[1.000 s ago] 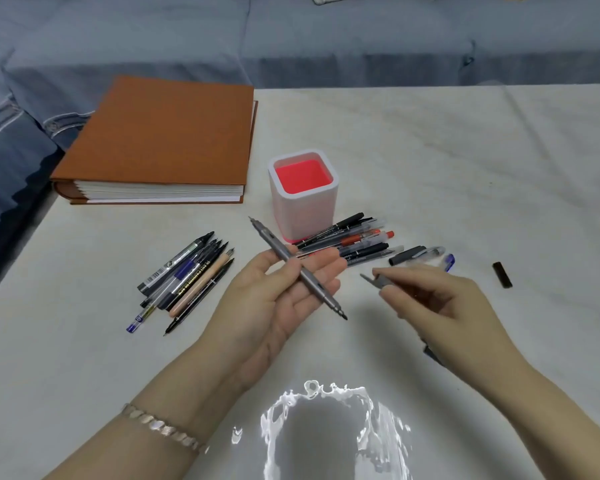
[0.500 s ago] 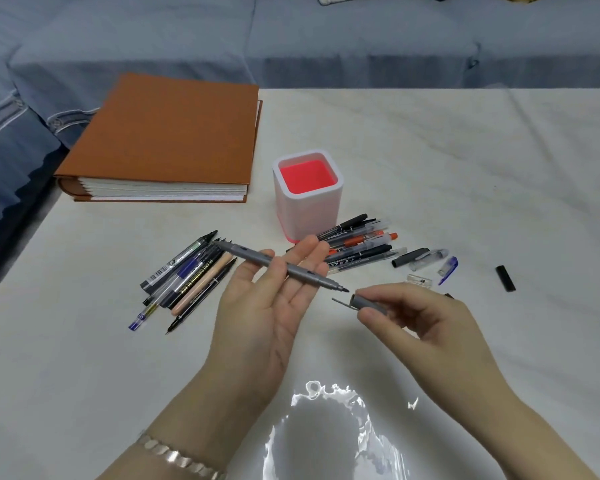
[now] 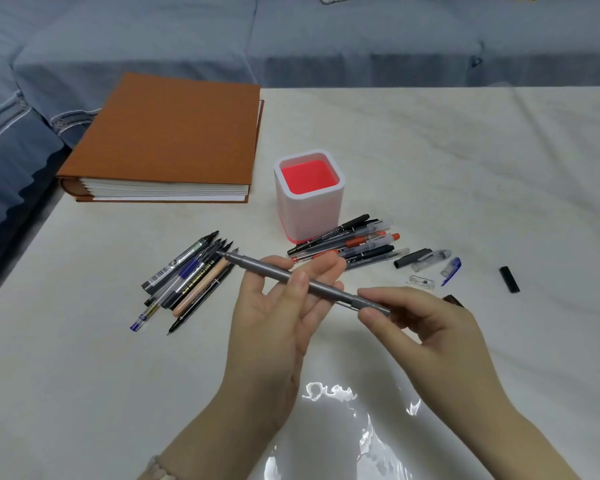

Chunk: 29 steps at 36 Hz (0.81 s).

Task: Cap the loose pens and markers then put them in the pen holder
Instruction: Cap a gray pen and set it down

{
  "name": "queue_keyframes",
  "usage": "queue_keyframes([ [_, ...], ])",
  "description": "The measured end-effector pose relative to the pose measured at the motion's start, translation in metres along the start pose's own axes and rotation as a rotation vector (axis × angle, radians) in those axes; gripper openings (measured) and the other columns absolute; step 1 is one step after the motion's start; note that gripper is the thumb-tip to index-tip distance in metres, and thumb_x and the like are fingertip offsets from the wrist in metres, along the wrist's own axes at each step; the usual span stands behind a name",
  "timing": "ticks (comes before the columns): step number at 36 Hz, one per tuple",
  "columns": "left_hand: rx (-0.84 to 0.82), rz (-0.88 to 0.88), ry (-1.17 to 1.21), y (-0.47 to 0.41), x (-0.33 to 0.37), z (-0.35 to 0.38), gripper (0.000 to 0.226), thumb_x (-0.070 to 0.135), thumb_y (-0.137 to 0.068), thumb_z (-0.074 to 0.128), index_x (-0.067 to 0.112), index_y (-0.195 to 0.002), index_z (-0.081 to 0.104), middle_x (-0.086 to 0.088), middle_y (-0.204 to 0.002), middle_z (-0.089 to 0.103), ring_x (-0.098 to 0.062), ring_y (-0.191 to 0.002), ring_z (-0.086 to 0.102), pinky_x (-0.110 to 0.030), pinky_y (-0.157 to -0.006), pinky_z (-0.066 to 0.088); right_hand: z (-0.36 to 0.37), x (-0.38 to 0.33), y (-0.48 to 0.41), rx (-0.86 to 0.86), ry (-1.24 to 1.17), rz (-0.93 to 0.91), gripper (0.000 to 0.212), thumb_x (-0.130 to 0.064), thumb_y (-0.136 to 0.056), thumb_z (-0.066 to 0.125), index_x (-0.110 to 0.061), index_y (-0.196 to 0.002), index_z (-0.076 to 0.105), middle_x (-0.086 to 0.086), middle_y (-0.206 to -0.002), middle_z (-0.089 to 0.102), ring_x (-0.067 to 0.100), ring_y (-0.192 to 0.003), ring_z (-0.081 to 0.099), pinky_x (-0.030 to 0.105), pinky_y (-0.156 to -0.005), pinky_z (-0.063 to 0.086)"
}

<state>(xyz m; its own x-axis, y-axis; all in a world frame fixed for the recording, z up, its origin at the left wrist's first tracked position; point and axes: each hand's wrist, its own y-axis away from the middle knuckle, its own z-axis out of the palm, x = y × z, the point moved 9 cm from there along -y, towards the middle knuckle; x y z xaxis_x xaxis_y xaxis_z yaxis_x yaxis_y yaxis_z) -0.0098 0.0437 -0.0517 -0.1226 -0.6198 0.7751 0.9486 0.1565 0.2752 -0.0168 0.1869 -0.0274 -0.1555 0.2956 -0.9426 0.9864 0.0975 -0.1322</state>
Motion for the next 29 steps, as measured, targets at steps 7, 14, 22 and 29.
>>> queue_keyframes([
  [7,-0.013,-0.005,-0.075,0.0,-0.002,0.001,0.005,0.007,-0.089,0.042,0.01,-0.085,0.043,-0.015,-0.085,0.074,-0.024,-0.087,0.071,-0.026,-0.073,0.058,-0.004,-0.01,-0.001,0.044,0.059,-0.108,0.026,-0.034,-0.07,0.062,-0.035,-0.096,0.065,-0.022,-0.083,0.067,0.003,-0.068,0.064,0.008,-0.065,0.047],
  [14,0.003,-0.091,-0.017,0.003,-0.011,0.001,0.004,0.008,-0.089,0.042,0.01,-0.085,0.043,-0.015,-0.083,0.074,-0.024,-0.085,0.072,-0.028,-0.072,0.059,-0.002,-0.014,0.0,-0.037,0.021,-0.149,0.017,-0.033,-0.072,0.058,-0.044,-0.083,0.066,-0.022,-0.076,0.068,0.003,-0.064,0.065,0.007,-0.064,0.047],
  [22,0.001,0.052,-0.085,0.01,-0.003,0.008,0.017,0.019,-0.076,0.057,0.013,-0.085,0.044,-0.014,-0.084,0.074,-0.022,-0.087,0.071,-0.023,-0.071,0.057,-0.005,0.0,0.007,0.052,-0.124,-0.066,0.021,-0.034,-0.066,0.06,-0.046,-0.081,0.069,-0.017,-0.068,0.07,0.006,-0.061,0.065,0.012,-0.063,0.05],
  [29,0.036,0.044,-0.072,0.009,-0.008,0.002,0.008,0.016,-0.08,0.049,0.012,-0.084,0.044,-0.014,-0.082,0.074,-0.023,-0.085,0.072,-0.024,-0.071,0.057,0.0,0.007,0.005,0.048,-0.183,0.016,0.026,-0.015,-0.067,0.066,-0.038,-0.076,0.072,-0.011,-0.065,0.07,0.008,-0.057,0.063,0.013,-0.06,0.051],
])
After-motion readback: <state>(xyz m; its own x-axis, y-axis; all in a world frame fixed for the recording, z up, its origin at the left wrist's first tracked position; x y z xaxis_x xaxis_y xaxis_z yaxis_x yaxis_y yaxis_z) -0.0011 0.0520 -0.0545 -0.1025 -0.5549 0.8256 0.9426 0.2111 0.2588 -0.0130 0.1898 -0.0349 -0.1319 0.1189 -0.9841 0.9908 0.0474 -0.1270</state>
